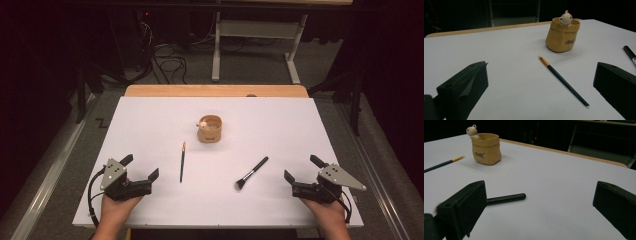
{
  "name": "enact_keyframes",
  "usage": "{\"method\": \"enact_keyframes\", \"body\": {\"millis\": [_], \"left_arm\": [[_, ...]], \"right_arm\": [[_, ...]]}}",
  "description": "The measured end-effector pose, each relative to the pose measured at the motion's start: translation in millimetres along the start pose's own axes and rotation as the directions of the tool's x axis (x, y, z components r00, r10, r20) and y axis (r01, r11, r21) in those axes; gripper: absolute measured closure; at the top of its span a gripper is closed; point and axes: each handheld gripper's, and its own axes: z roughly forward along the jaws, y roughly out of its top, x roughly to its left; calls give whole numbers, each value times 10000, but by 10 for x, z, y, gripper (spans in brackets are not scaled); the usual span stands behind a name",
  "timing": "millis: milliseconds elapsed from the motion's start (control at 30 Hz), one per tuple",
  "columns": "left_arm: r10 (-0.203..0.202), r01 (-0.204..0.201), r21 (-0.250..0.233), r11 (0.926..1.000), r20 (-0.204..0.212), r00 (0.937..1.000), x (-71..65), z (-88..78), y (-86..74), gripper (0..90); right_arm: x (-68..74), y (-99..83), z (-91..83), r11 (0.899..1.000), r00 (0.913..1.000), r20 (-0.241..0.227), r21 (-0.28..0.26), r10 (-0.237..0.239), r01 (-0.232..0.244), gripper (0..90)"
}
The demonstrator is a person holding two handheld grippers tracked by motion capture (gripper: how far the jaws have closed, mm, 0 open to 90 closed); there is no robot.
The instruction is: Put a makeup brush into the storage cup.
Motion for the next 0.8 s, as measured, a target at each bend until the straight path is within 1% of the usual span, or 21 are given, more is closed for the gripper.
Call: {"method": "enact_keyframes", "body": {"millis": [100,167,200,267,367,400,667,800], "left_arm": [[1,-1,-20,10000,-20,10000,1,1,2,5],[2,-2,-26,10000,-32,10000,2,0,4,5],[-1,1,-24,10000,-37,10000,3,-1,5,5],[0,-1,-8,10000,-31,10000,5,0,4,5],[4,-4,3,10000,-42,10000,7,-1,3,5],[-15,15,-20,10000,-60,10000,10,-5,4,5],[-52,51,-30,10000,-103,9999,19,-9,6,5],[-72,72,-38,10000,-123,9999,23,-10,5,5]], "right_arm": [[-2,-5,3,10000,10000,6,7,-70,70,2],[5,-11,2,10000,10000,15,52,13,-13,2],[6,-12,2,10000,10000,-4,47,-70,70,1],[4,-9,1,10000,10000,-30,10,-89,89,2],[3,-8,0,10000,10000,-13,2,-66,66,2],[10,-11,-1,10000,10000,29,47,51,-51,2],[3,-15,2,10000,10000,28,3,-60,60,2],[3,-15,0,10000,10000,24,-26,-25,25,2]]}}
